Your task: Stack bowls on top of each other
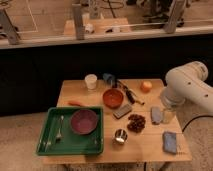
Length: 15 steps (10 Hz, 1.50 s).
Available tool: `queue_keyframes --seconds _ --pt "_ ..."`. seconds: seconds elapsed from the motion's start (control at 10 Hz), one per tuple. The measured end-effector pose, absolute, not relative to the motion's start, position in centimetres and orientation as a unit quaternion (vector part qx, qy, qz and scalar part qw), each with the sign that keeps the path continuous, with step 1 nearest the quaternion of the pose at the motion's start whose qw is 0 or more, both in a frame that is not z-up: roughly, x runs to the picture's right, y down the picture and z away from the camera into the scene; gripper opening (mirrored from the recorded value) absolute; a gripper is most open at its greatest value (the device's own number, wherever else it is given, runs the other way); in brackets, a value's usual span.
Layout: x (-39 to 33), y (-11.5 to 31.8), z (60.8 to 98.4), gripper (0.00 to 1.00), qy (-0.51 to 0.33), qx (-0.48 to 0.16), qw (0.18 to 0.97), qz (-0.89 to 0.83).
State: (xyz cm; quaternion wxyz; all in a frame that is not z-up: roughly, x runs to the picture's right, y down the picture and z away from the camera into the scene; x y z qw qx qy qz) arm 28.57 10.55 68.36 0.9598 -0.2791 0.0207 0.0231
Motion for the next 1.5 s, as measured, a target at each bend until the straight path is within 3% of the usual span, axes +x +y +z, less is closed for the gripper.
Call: queue_keyframes --seconds 1.5 --pt "27.6 10.5 68.7 0.8 0.005 -0.27 0.963 0.002"
